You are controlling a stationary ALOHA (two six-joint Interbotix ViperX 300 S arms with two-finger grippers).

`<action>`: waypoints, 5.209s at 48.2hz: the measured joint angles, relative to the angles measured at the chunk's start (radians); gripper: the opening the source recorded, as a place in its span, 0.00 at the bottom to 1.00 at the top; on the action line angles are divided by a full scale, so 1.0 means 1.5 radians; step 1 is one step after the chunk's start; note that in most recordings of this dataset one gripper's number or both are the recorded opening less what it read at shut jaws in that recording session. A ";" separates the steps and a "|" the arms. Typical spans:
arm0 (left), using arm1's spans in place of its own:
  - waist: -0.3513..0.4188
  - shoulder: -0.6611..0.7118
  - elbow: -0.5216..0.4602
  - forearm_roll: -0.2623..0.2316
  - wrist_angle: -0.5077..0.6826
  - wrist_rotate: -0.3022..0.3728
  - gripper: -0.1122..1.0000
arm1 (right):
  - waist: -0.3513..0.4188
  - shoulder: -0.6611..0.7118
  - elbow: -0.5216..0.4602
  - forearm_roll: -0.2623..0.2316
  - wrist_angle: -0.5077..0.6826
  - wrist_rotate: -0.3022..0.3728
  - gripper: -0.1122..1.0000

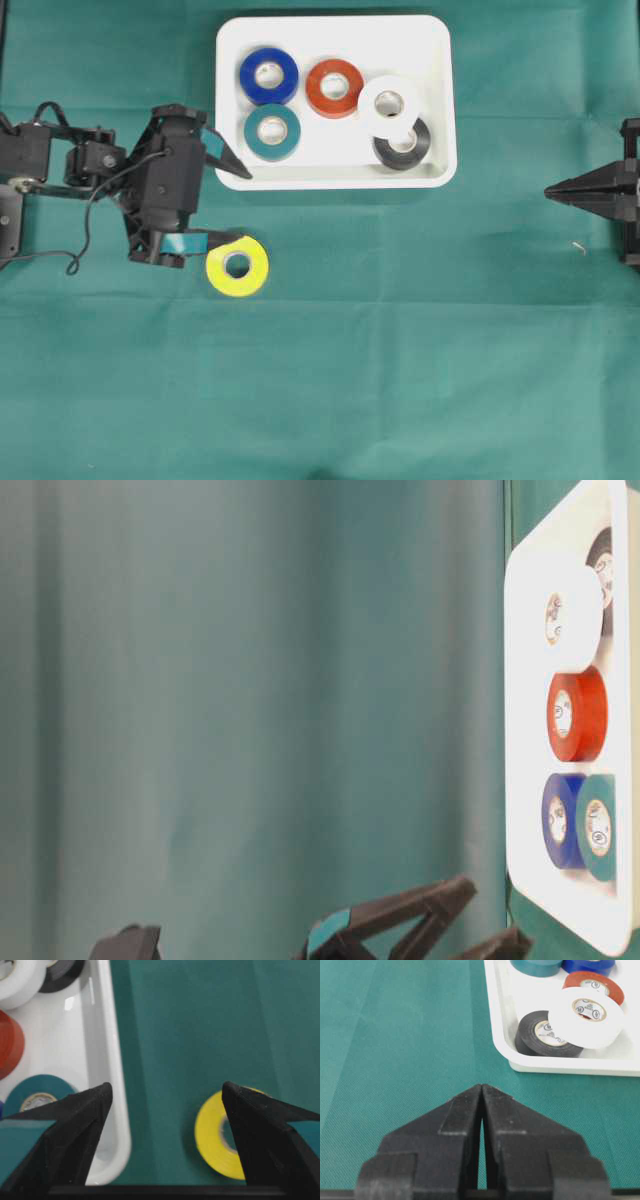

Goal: Put the tape into the white case with the left arm.
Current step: 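Move the left gripper over the yellow tape and grasp it, then carry the yellow tape with the left gripper into the tray center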

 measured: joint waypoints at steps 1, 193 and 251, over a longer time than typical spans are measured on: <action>-0.002 -0.003 0.003 0.000 -0.001 -0.001 0.91 | 0.000 0.000 0.000 0.000 0.000 0.000 0.02; -0.013 0.160 -0.104 0.000 0.044 -0.042 0.33 | 0.000 0.000 0.000 0.000 0.000 0.000 0.02; 0.106 0.340 -0.280 0.001 0.045 0.146 0.33 | 0.000 0.000 0.000 0.000 0.000 -0.001 0.02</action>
